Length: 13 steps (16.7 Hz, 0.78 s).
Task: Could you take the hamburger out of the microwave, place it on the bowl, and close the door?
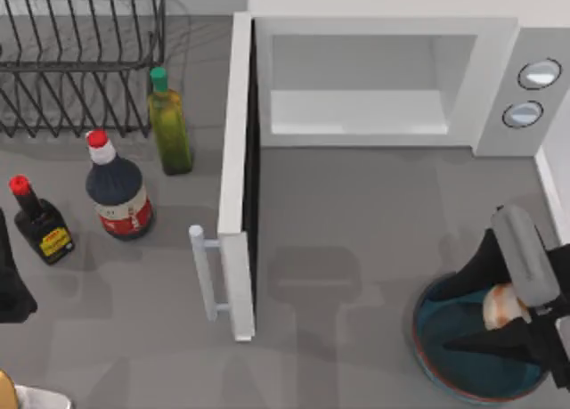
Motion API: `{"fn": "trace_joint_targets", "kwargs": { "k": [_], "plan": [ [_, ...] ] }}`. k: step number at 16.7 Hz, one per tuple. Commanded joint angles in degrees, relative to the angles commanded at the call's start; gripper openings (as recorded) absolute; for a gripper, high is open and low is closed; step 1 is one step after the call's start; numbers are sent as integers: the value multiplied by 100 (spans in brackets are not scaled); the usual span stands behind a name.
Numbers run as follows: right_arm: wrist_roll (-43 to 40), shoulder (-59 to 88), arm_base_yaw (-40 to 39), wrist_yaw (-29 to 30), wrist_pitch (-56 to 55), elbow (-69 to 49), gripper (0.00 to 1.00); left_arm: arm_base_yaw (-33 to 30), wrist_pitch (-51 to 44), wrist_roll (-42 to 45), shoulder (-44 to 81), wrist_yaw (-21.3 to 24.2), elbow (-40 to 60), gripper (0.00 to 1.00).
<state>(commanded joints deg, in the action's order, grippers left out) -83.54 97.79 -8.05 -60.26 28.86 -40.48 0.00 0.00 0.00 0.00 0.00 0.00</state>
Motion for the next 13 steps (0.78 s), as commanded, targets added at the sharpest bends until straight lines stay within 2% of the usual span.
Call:
{"fn": "trace_joint_targets", "kwargs": {
  "k": [8,13],
  "plan": [
    [1077,447,-510,61,-1964,475,0,0,0,0,0,0,0,100],
    [1251,535,-586,89,-2181,575,0,0,0,0,0,0,0,100]
  ]
}}
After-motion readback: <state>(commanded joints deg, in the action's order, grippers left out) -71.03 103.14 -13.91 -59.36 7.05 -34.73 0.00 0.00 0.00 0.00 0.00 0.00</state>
